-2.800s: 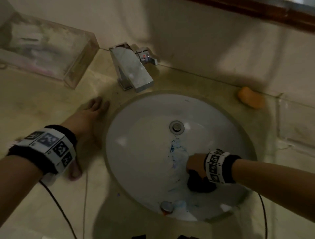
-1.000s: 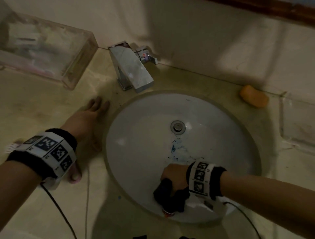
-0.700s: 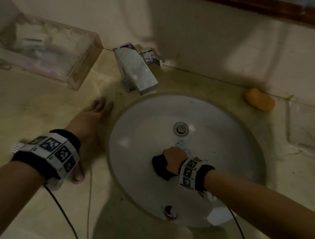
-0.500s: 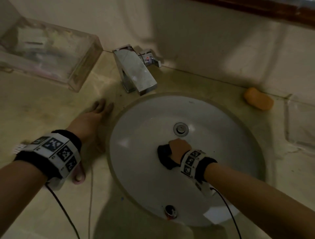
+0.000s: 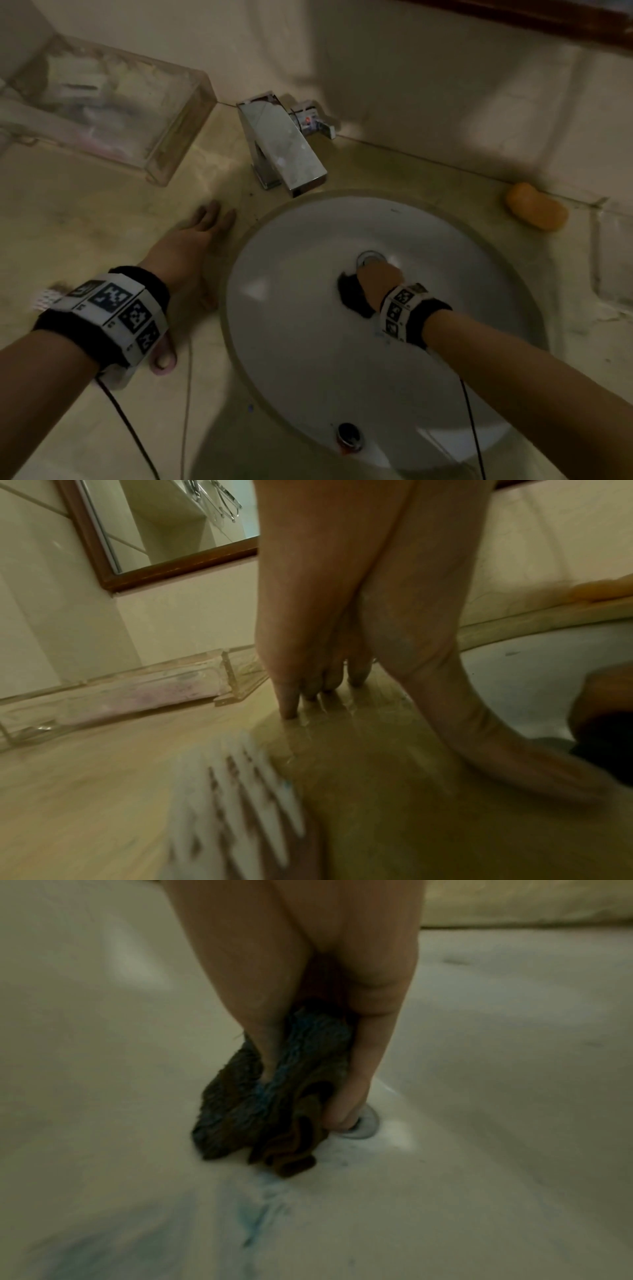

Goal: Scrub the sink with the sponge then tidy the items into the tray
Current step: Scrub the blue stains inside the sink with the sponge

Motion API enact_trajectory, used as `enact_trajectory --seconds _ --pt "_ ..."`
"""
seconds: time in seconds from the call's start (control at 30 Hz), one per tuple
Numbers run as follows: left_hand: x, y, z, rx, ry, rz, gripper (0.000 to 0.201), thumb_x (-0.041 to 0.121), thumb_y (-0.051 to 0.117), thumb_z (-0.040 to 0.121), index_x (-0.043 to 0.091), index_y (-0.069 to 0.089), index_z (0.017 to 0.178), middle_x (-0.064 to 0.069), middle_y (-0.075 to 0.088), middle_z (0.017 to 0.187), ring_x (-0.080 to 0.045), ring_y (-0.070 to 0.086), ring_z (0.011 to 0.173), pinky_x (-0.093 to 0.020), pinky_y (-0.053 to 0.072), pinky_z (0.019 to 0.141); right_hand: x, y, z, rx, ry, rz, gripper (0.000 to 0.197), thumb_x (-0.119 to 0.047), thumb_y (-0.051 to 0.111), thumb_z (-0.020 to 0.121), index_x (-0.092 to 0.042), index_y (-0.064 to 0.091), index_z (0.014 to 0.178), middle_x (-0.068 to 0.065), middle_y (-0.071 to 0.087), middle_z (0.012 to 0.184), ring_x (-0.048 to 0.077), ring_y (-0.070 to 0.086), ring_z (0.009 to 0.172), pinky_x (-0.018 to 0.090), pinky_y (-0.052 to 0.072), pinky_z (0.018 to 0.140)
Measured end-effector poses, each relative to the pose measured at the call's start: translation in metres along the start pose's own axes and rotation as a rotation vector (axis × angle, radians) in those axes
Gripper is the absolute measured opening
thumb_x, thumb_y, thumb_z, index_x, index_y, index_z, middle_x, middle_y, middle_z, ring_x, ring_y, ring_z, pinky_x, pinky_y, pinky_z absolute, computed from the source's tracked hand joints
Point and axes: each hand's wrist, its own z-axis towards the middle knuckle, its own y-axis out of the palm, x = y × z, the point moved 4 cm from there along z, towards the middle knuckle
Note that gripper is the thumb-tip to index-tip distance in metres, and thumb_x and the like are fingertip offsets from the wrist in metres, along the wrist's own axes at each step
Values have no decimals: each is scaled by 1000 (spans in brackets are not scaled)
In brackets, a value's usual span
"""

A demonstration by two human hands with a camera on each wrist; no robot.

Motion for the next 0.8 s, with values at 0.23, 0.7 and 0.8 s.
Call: enact_trajectory --seconds 0.23,0.7,0.8 --pt "-5 5 5 0 -7 81 133 40 87 58 31 -9 149 -4 -16 159 -24 -5 149 -40 19 121 25 -22 0 -70 -119 45 40 -30 61 88 -4 57 118 14 62 118 29 58 108 30 43 86" --pt "2 -2 -1 -35 -37 35 143 34 92 49 27 -10 149 -6 -18 159 -24 -7 149 -41 17 122 42 15 -8 -254 -211 -468 28 -20 52 94 -4 60 115 15 62 122 31 59 115 37 48 99" --pt "3 -3 -3 -30 -33 16 147 32 94 44 26 -8 150 -6 -15 160 -24 -6 149 -41 18 120 36 -8 3 -96 -74 -342 21 -20 42 98 -10 60 96 15 65 110 30 59 113 36 47 95"
